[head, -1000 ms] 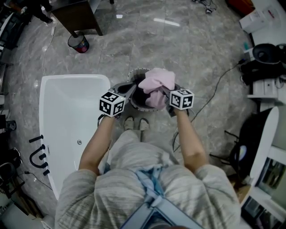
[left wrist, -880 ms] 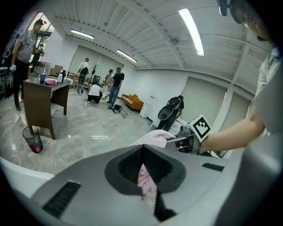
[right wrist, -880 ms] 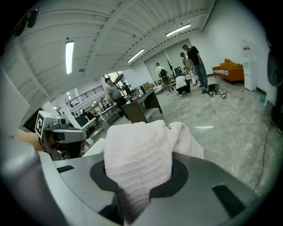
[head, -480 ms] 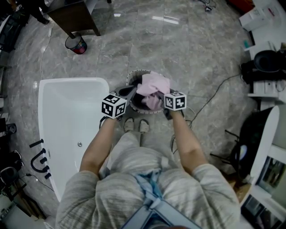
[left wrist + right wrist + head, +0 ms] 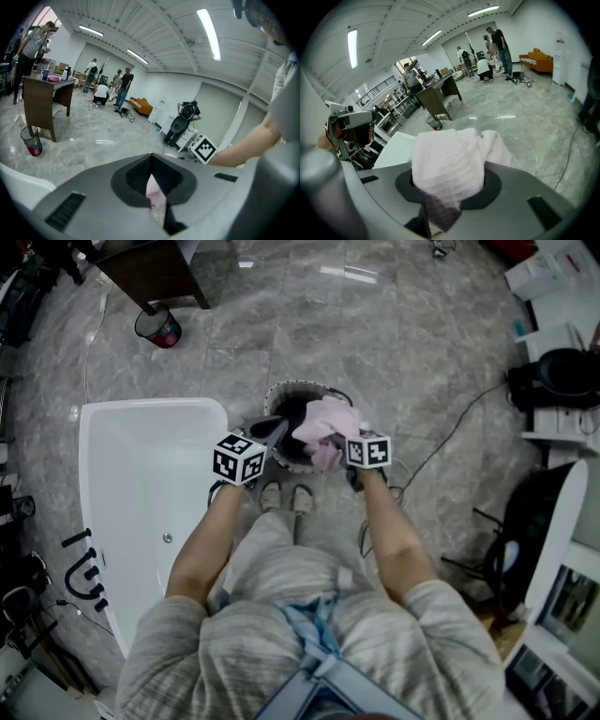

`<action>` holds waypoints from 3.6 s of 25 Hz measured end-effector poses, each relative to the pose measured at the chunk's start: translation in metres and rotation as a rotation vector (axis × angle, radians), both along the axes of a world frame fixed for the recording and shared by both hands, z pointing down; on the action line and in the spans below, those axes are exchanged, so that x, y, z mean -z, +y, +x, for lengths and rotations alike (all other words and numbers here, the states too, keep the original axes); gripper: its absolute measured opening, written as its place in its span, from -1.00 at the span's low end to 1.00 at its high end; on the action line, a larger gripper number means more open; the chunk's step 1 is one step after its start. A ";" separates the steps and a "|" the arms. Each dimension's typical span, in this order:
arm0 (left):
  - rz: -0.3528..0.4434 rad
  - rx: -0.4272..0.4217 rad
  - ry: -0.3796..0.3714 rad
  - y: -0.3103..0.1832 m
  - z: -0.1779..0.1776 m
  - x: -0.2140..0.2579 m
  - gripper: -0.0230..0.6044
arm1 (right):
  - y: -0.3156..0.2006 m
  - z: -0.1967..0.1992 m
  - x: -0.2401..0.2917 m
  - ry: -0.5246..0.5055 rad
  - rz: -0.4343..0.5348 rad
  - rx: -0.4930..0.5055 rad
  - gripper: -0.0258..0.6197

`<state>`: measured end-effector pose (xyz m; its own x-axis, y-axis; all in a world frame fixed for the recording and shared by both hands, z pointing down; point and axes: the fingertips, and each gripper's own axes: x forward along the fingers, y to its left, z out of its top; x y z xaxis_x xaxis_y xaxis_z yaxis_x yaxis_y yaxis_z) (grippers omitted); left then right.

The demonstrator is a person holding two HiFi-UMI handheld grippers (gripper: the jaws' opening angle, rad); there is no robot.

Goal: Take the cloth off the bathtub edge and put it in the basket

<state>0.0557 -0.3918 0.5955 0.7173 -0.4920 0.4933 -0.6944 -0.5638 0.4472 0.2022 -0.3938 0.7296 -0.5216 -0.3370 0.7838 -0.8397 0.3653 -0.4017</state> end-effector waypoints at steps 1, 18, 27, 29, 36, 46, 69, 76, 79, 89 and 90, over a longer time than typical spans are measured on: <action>-0.003 -0.003 -0.001 0.001 0.001 -0.001 -0.92 | 0.001 0.004 -0.002 -0.001 -0.007 -0.012 -0.52; -0.020 -0.126 -0.013 0.011 0.047 -0.013 -0.92 | 0.028 0.043 -0.034 0.062 -0.085 -0.048 -0.52; -0.029 -0.143 -0.013 0.021 0.052 -0.017 -0.92 | 0.051 0.043 -0.041 0.082 -0.126 0.001 -0.44; -0.031 -0.143 -0.011 0.022 0.053 -0.017 -0.92 | 0.053 0.042 -0.042 0.094 -0.127 0.019 -0.42; -0.037 -0.146 -0.008 0.026 0.052 -0.019 -0.92 | 0.046 0.041 -0.034 0.100 -0.118 0.010 -0.40; -0.045 -0.144 -0.005 0.028 0.050 -0.021 -0.92 | 0.045 0.032 -0.024 0.080 -0.098 0.022 -0.40; -0.013 -0.132 -0.003 0.025 0.036 -0.003 -0.92 | 0.032 0.000 0.041 -0.042 0.027 0.062 -0.40; 0.023 -0.118 0.015 0.029 0.028 0.016 -0.92 | 0.036 -0.026 0.093 -0.153 0.125 0.105 -0.40; 0.038 -0.118 0.024 0.031 0.028 0.024 -0.92 | 0.037 -0.037 0.115 -0.174 0.181 0.138 -0.40; 0.104 -0.132 0.043 0.033 0.025 0.059 -0.92 | 0.039 -0.047 0.192 -0.247 0.373 0.168 -0.40; 0.112 -0.131 0.046 0.033 0.023 0.063 -0.92 | 0.040 -0.046 0.198 -0.256 0.387 0.168 -0.40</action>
